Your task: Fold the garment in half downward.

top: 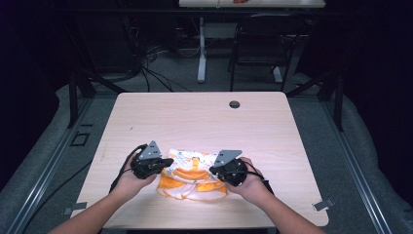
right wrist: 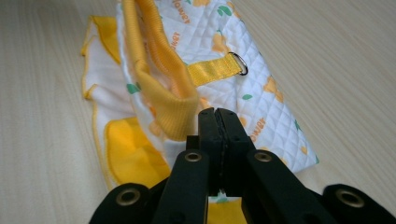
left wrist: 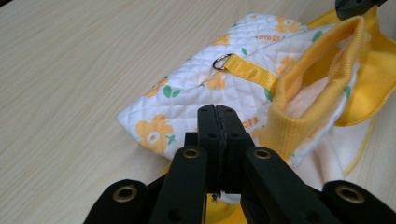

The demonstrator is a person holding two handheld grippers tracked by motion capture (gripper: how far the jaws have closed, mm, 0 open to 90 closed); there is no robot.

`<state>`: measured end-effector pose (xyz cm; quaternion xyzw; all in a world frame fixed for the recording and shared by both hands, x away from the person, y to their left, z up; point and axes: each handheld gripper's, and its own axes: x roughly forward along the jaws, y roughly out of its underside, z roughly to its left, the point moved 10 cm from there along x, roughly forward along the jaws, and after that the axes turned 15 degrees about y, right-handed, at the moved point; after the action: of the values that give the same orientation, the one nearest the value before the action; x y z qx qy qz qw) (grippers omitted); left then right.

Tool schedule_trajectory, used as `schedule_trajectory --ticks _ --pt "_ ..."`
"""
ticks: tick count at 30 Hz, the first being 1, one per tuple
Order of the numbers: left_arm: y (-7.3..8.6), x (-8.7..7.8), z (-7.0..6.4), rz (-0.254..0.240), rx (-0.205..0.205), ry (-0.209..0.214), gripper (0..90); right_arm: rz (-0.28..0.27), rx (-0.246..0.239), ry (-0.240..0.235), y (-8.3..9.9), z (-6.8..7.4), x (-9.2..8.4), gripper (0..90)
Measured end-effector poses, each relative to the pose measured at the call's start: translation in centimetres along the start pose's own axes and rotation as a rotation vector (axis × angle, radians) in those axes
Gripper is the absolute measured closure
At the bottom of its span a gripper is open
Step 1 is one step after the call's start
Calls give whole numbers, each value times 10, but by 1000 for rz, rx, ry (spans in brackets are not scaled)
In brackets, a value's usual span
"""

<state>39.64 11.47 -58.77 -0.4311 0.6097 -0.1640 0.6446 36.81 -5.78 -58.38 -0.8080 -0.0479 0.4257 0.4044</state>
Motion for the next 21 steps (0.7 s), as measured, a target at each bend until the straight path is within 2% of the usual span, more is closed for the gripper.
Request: schedule_trajectory --ticks 5,9,12,17,21 --pt "5 11 -2 25 -1 17 899 21 -4 6 2 0 12 898" --pt "9 13 -7 33 1 32 899 20 -11 1 2 2 12 898" --pt "12 13 -11 45 13 41 899 17 -7 -12 2 7 10 898" --pt "19 13 -22 69 36 60 899 36 -44 -41 11 21 7 898" --pt "26 14 -26 87 45 63 899 41 -53 -54 15 29 4 897"
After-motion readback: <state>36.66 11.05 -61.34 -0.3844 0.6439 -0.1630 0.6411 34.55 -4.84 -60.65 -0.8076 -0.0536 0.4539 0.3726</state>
